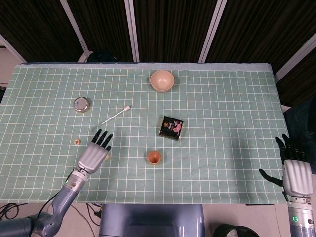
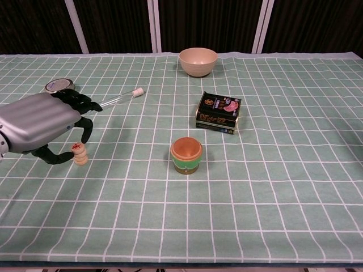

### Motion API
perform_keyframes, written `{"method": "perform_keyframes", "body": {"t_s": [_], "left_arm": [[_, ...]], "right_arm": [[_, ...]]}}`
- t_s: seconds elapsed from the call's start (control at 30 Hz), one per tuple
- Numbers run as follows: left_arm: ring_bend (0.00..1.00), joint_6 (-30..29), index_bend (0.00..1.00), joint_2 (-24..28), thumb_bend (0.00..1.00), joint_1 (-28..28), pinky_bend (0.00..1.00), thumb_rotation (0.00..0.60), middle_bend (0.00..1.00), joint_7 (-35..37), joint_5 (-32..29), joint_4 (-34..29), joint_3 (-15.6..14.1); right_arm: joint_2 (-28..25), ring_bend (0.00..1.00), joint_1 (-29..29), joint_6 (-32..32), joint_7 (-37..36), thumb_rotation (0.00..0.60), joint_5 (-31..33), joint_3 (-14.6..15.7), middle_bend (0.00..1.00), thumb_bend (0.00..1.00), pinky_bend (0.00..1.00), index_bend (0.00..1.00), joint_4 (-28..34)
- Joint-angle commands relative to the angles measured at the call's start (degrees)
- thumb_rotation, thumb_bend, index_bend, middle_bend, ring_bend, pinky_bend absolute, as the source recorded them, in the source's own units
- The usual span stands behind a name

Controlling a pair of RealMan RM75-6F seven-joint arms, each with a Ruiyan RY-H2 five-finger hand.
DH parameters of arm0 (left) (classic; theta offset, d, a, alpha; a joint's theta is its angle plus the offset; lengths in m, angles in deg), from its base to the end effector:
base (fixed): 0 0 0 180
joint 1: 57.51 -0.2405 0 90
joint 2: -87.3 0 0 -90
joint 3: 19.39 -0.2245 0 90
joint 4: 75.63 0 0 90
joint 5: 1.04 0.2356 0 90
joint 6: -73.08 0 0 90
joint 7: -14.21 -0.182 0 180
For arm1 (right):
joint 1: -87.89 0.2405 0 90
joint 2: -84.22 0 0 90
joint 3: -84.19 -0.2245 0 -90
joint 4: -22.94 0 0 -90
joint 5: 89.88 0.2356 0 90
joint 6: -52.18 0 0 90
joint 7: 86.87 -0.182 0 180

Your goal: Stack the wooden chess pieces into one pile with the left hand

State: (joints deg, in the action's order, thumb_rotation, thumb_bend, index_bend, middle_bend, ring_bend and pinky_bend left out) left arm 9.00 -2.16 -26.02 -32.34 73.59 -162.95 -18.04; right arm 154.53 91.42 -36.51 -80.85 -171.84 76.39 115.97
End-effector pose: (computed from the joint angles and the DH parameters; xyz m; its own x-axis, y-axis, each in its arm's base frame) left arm -0.1572 0.2900 -0.0658 0.8025 0.0576 0.5939 0.5487 -0.4622 -0.6966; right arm -0.2819 -0.2290 0.1189 0.3733 0.1218 0.9197 -0.9271 0.0857 0.3649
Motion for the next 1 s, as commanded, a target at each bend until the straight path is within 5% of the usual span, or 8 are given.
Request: {"method": "perform_keyframes", "body": {"t_s": [0.03,0.77,1.0], "left_arm": [[0.00,-0.1,0.46,0.1,0.31,0.0,0.00,0.600,0.09,0.1,0.0,-0.2,0.0],[0.00,-3.6,0.36,3.9,0.27,-1.8,0.00,0.600,0.07,4.4,0.8,-2.2,0.4],[0.00,-0.7,0.35,6.5,0.24,-2.6,0.00,0.600,0.07,12.9,-5.1,5.3,3.1]], "right_arm": [[0.0,0.03,0.0,0.0,0.0,0.600,0.0,0.0,0.01,0.23,0.00,0.09,0.0],[0.1,0.03,-0.1,-0.1,0.2,0.600,0.4,-0.2,0.01,0.23,0.00,0.09,0.1],[0.2,0.02,-0.1,-0.1,0.4,0.600,0.4,-0.1,0.01,0.23,0.00,0.09,0.4]]}}
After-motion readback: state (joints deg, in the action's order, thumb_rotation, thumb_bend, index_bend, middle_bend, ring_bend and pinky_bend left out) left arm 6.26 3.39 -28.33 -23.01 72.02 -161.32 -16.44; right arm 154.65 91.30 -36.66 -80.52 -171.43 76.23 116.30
